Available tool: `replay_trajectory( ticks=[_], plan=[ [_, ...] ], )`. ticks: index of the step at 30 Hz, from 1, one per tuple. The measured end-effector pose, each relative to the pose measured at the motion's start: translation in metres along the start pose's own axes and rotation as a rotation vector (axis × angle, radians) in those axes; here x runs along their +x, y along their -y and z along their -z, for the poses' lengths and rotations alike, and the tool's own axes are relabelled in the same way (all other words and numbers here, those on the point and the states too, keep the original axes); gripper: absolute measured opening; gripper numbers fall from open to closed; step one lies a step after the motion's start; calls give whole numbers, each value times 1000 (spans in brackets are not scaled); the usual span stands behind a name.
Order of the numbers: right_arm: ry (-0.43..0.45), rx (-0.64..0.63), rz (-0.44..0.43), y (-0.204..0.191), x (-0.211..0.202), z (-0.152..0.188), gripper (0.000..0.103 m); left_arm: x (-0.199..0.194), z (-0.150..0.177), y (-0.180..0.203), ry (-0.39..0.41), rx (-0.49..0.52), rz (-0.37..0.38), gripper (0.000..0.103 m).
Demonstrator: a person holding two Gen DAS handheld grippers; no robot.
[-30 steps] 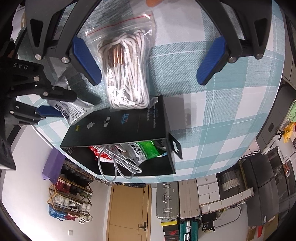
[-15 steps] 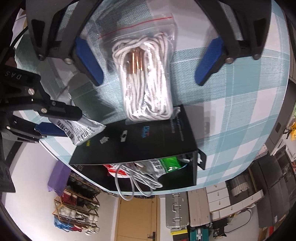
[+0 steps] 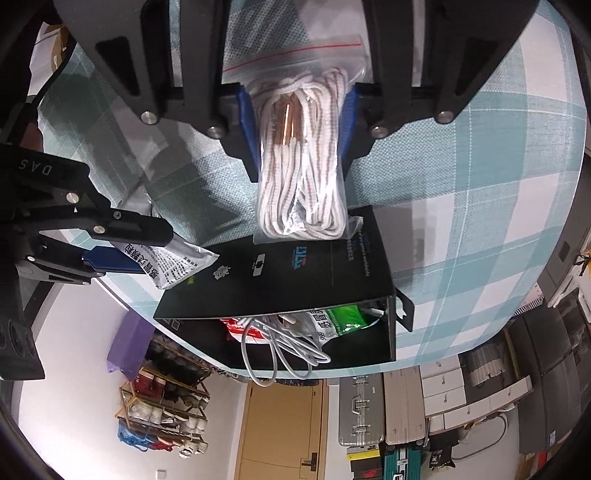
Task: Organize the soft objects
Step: 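Grasp the white printed packet with the right gripper while the left grasps the bagged rope, then carry the white packet and bagged rope over the black box with both grippers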
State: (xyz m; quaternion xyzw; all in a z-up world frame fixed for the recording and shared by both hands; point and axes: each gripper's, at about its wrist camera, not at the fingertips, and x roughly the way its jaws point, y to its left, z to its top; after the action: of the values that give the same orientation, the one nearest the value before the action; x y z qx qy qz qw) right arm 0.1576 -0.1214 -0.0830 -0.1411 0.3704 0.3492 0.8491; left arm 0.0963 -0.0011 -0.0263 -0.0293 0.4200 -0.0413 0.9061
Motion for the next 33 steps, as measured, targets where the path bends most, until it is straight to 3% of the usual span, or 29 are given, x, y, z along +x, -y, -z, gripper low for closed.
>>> replay_trajectory(
  ticks=[20, 33],
  plan=[
    [111, 8, -47, -3, -38, -12, 38, -45, -13, -9, 145, -43, 11, 36],
    [218, 64, -15, 4, -63, -21, 38, -59, -37, -19, 206, -66, -1, 36]
  ],
)
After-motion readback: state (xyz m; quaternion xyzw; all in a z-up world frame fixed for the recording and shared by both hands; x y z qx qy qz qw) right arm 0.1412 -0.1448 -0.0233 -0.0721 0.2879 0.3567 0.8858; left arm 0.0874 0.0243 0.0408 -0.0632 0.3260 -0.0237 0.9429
